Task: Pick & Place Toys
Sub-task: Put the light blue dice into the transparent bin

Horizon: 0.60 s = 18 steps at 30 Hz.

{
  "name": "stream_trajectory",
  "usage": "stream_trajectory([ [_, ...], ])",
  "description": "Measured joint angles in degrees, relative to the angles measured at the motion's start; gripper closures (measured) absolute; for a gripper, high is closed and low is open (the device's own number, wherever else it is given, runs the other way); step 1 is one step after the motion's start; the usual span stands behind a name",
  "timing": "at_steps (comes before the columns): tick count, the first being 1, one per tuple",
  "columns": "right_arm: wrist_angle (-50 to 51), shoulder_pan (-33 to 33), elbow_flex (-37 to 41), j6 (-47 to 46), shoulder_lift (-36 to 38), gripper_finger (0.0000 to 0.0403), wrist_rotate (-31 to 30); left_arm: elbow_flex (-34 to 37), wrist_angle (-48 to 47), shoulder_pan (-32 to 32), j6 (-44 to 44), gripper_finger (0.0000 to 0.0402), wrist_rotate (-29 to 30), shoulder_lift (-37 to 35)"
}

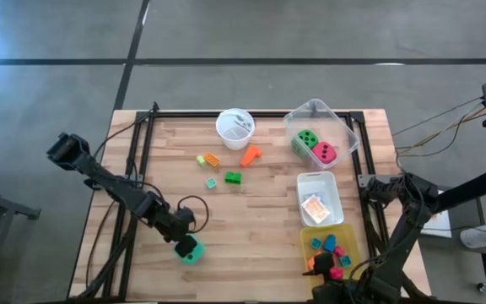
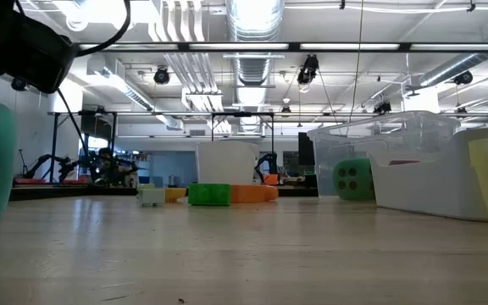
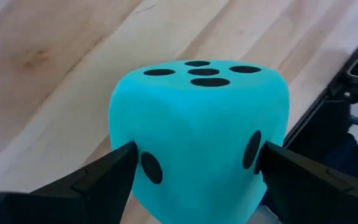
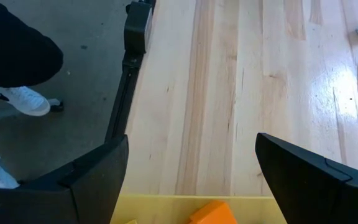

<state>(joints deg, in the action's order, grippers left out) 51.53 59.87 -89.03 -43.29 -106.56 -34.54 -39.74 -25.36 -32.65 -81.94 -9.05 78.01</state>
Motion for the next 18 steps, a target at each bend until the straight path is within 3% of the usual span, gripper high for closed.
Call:
stream_trajectory([
  [5, 0.0, -0.2, 0.0, 0.0, 0.0, 0.0058, 0.0, 0.3, 1.9, 0.0, -1.5, 0.0099, 1.8, 0.2],
  [11, 0.0, -0.3, 0.0, 0.0, 0.0, 0.0058, 0.0, 0.4, 3.4, -0.1, -5.6, 0.0201, 1.9, 0.3],
  [18, 0.0, -0.3, 0.0, 0.0, 0.0, 0.0058, -0.1, 0.7, 9.1, 0.0, -5.7, 0.0206, 4.6, 0.8],
])
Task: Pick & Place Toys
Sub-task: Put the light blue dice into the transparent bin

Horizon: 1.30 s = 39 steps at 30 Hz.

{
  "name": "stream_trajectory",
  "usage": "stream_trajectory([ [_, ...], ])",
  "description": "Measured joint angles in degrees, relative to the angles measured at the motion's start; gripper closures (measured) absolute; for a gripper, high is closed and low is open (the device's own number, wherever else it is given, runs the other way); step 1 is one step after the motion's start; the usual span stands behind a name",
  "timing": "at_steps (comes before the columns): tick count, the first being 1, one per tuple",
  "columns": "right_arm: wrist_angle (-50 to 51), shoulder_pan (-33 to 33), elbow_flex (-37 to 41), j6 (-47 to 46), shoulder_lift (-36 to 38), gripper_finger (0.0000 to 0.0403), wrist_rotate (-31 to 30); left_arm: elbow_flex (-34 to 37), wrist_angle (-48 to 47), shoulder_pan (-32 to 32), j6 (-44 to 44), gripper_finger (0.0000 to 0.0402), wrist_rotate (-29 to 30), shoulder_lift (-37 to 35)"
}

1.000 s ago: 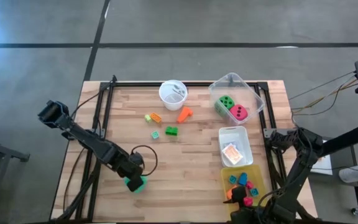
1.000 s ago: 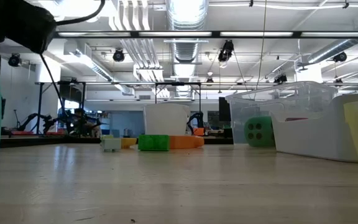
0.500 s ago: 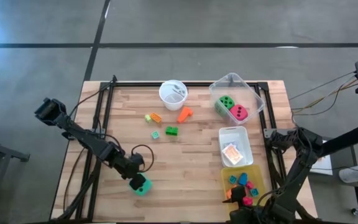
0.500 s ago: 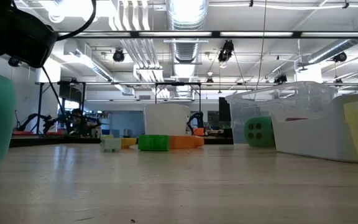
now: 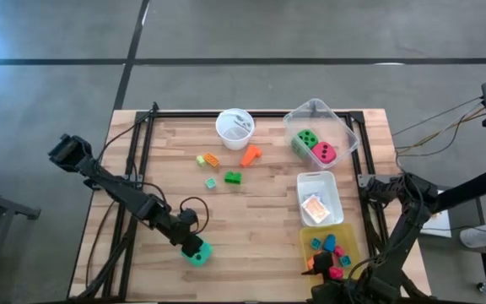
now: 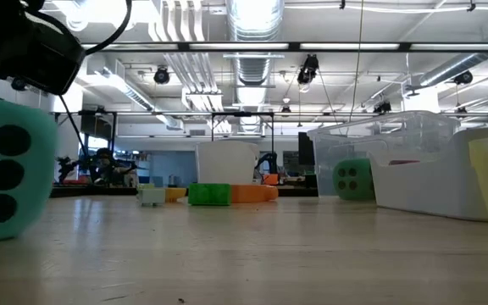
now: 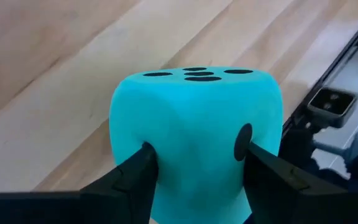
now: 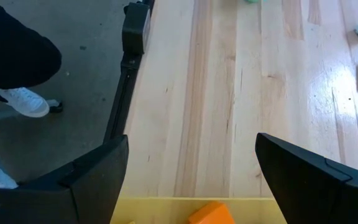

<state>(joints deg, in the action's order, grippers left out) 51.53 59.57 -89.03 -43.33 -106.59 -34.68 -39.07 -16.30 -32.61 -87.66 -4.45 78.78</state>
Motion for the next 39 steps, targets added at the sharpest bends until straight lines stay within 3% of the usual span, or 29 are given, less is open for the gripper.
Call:
stream_trajectory([
  [7, 0.0, -0.2, 0.0, 0.0, 0.0, 0.0058, -1.3, -0.1, 7.2, 0.2, 2.0, 0.0230, 3.5, 0.0],
  [14, 0.1, -1.0, 0.0, 1.7, 0.0, 0.0058, -9.6, -0.2, 14.7, 0.2, 5.1, 0.0238, 4.5, -0.1],
  [20, -1.4, -2.7, 0.0, 0.7, 0.0, 0.0058, -21.0, -1.2, 26.8, 0.2, 17.2, 0.0238, 9.5, -0.2],
  [27, -12.4, -7.2, 0.3, 12.0, 0.0, 0.0058, -20.7, -2.4, 33.3, 1.4, 35.1, 0.0238, 12.2, -0.2],
  [33, -20.6, -9.1, 0.3, 24.5, 0.0, 0.0058, -20.6, -2.4, 33.5, 3.5, 40.4, 0.0241, 12.4, -0.2],
  [39, -20.9, -9.8, 0.3, 26.8, 0.0, 0.0058, -21.0, -2.4, 34.1, 5.1, 42.1, 0.0241, 12.3, -0.2],
])
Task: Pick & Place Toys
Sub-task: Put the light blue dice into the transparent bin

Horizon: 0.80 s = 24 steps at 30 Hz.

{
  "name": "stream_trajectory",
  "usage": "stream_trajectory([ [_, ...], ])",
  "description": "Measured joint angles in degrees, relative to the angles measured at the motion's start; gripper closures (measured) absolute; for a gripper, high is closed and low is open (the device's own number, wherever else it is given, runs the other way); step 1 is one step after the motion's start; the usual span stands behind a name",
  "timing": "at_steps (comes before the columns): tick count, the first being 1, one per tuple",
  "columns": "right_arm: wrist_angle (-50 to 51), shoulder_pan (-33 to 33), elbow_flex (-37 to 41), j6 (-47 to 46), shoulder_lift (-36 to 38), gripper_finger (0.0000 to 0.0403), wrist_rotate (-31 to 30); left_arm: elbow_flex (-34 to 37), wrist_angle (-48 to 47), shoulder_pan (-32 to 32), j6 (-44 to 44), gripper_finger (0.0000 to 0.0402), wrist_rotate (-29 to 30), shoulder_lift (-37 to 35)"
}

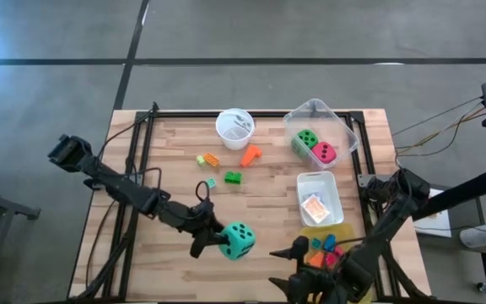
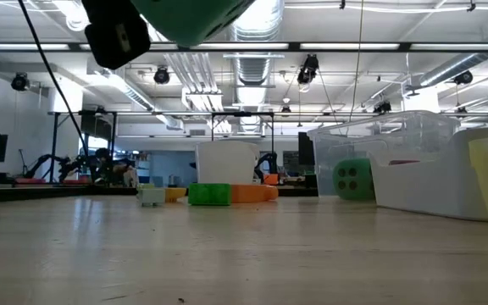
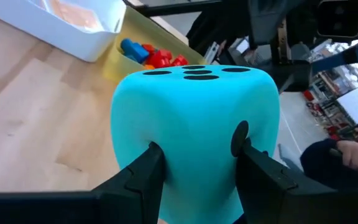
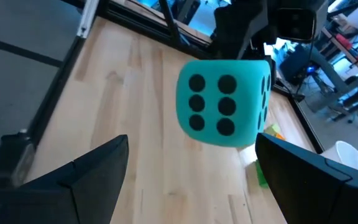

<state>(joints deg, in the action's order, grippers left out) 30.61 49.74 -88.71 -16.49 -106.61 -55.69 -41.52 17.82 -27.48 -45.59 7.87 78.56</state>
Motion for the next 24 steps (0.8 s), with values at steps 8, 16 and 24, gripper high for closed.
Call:
stream_trajectory([
  [8, 0.1, -2.4, 0.0, -2.1, 0.0, 0.0058, 0.2, -1.0, -0.1, 1.0, 4.6, 0.0244, 0.3, 0.0],
  [16, 0.3, -3.6, 0.0, -2.8, 0.0, 0.0058, 0.3, -2.4, 0.0, 1.0, 8.2, 0.0244, 2.7, 0.0],
  [24, 0.3, -3.7, 0.0, -2.8, 0.0, 0.0058, 0.3, -4.7, -0.1, 1.0, 14.2, 0.0246, 2.7, 0.0],
])
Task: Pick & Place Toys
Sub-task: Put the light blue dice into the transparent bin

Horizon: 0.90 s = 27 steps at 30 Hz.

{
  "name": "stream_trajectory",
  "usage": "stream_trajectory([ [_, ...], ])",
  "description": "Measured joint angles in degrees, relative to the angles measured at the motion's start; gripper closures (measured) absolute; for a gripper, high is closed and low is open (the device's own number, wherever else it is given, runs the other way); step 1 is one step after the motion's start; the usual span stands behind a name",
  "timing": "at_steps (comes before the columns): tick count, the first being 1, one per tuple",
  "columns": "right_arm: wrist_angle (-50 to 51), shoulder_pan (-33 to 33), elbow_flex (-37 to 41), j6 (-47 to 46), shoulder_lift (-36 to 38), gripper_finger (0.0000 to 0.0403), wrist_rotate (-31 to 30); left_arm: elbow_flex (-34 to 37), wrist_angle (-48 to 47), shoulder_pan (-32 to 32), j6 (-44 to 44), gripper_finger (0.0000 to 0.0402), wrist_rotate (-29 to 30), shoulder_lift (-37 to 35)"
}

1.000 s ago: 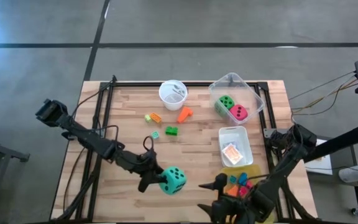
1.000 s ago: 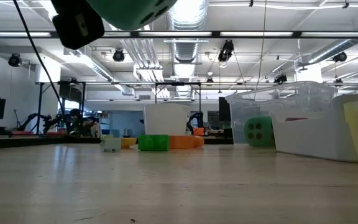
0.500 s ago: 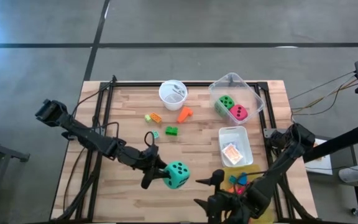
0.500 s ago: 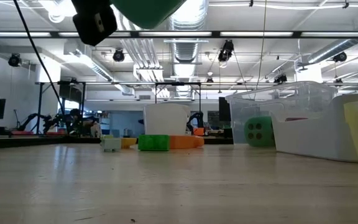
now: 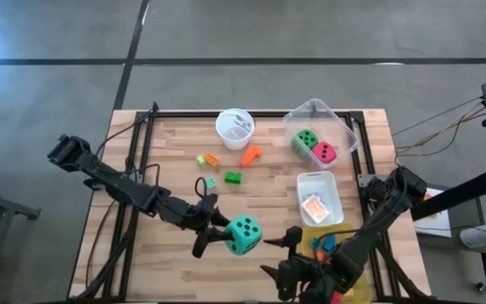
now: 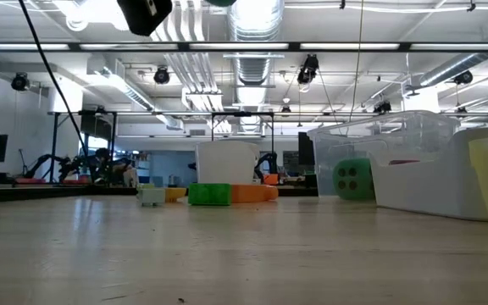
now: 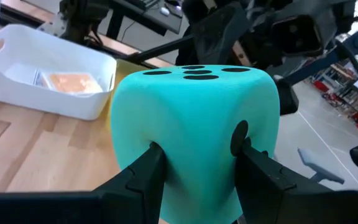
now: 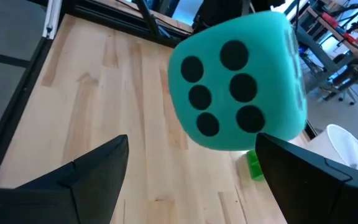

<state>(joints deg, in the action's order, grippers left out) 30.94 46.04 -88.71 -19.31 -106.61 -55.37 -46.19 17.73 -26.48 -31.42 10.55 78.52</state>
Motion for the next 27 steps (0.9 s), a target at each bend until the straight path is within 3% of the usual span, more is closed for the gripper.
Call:
stream_trajectory([
  [27, 0.0, 0.0, 0.0, 0.0, 0.0, 0.0058, 0.0, -0.4, -1.9, -0.1, 0.2, 0.0252, -0.2, 0.0],
])
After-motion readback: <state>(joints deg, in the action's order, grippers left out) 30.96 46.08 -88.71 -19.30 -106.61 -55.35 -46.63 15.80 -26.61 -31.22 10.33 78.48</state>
